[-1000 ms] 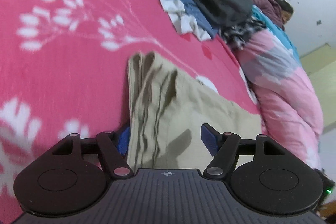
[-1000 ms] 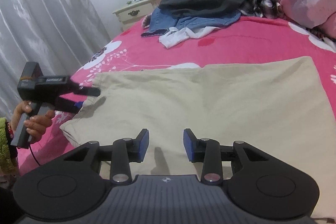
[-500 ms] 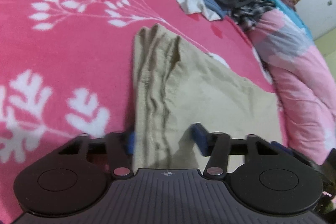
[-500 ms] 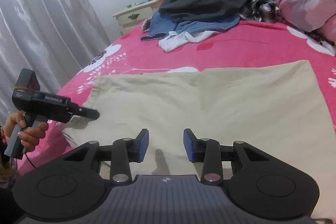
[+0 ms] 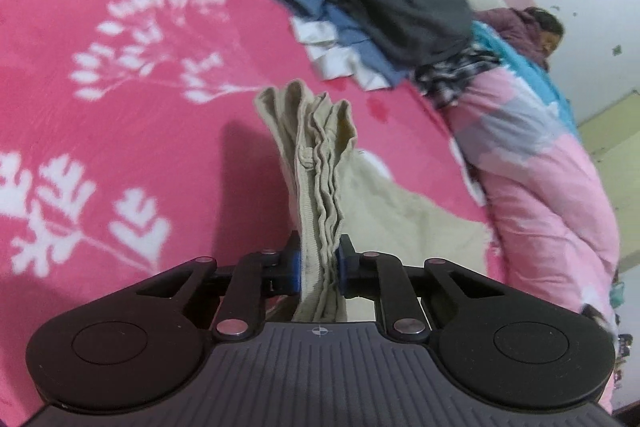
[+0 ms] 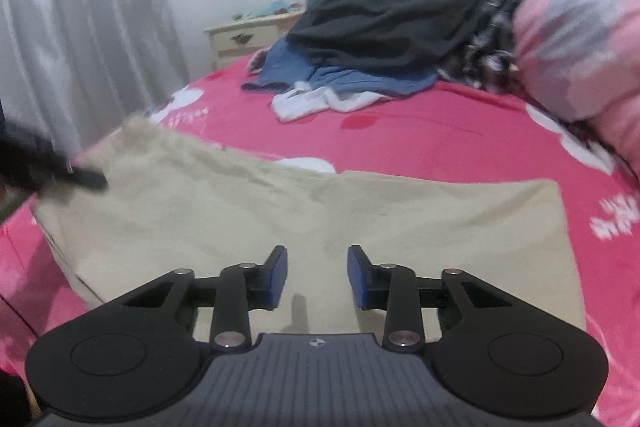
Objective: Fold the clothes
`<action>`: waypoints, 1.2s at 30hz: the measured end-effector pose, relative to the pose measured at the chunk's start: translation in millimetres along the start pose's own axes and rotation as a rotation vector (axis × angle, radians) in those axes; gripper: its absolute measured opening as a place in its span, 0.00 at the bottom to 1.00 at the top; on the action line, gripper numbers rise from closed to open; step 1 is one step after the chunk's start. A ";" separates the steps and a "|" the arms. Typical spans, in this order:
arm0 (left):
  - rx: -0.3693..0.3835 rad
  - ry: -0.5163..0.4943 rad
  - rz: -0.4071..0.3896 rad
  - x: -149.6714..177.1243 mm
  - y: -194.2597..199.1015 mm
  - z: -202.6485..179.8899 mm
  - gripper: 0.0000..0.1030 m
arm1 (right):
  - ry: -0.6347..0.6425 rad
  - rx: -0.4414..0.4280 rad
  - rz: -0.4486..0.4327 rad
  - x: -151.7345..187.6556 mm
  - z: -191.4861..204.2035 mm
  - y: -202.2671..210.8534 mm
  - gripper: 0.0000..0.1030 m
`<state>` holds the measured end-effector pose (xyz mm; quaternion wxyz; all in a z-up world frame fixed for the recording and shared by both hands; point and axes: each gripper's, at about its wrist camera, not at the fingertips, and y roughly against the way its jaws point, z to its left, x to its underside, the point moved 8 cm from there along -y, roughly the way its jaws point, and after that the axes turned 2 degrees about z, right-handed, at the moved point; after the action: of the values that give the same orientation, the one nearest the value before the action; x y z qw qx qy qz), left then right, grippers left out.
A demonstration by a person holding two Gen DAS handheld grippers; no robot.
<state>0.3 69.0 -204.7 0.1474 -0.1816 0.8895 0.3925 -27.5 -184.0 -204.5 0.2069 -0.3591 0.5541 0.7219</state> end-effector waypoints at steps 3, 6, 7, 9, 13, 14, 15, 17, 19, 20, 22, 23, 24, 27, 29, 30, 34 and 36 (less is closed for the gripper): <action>0.026 -0.038 -0.015 -3.2 5.5 -26.5 0.13 | 0.146 -0.024 0.084 18.1 8.5 -30.4 0.33; 0.038 -0.079 -0.020 -3.2 6.4 -52.4 0.13 | 0.220 -0.029 0.085 17.2 12.6 -31.6 0.29; 0.039 -0.097 -0.019 -3.1 7.4 -60.1 0.13 | 0.187 -0.054 0.069 8.7 12.2 -26.7 0.25; 0.037 -0.127 -0.018 -1.5 9.5 -71.8 0.13 | 0.147 -0.091 0.034 -9.3 12.2 -22.0 0.25; 0.041 -0.154 -0.016 1.6 9.6 -90.0 0.13 | 0.204 -0.067 0.037 -36.4 14.7 -63.0 0.24; 0.041 -0.160 -0.014 2.2 8.2 -94.4 0.13 | 0.185 -0.043 0.056 -36.7 8.2 -80.8 0.22; 0.041 -0.167 -0.011 2.8 6.6 -98.8 0.13 | 0.164 -0.022 0.073 -37.0 1.7 -97.5 0.21; 0.056 -0.176 -0.013 2.1 4.3 -107.4 0.13 | 0.070 -0.041 0.059 -41.6 -12.4 -101.7 0.15; 0.076 -0.182 -0.016 0.6 3.5 -115.7 0.13 | -0.007 -0.032 0.019 -45.0 -24.3 -82.8 0.17; 0.087 -0.180 -0.014 -0.9 2.3 -119.1 0.13 | -0.029 -0.064 0.009 -43.3 -26.0 -68.4 0.19; 0.094 -0.189 0.000 -1.9 -1.7 -126.3 0.13 | -0.069 -0.129 -0.011 -39.8 -28.7 -39.2 0.19; 0.097 -0.194 0.007 -2.3 -3.7 -129.9 0.13 | -0.035 -0.176 -0.004 -34.3 -22.1 -24.7 0.19; 0.101 -0.199 0.014 -2.7 -5.7 -133.4 0.13 | 0.000 -0.221 0.003 -28.6 -15.4 -10.3 0.19; 0.114 -0.226 0.032 0.1 -11.6 -147.1 0.13 | 0.141 -0.293 0.053 0.3 13.6 12.3 0.19; 0.125 -0.235 0.045 2.8 -18.2 -156.3 0.13 | 0.209 -0.301 0.095 23.8 32.9 8.4 0.19; 0.130 -0.239 0.052 4.7 -22.0 -160.9 0.13 | 0.242 -0.288 0.117 35.0 40.1 3.3 0.19; 0.139 -0.290 0.088 13.8 -41.3 -190.0 0.13 | 0.119 -0.230 0.052 31.5 21.5 17.9 0.18; 0.145 -0.322 0.121 19.3 -59.8 -209.1 0.13 | -0.053 -0.192 -0.010 22.0 -17.3 36.6 0.19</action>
<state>-15.7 -129.6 -115.4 0.2768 -0.0515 0.8896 0.3597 -62.5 -213.6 -199.3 0.1900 -0.3608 0.4749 0.7799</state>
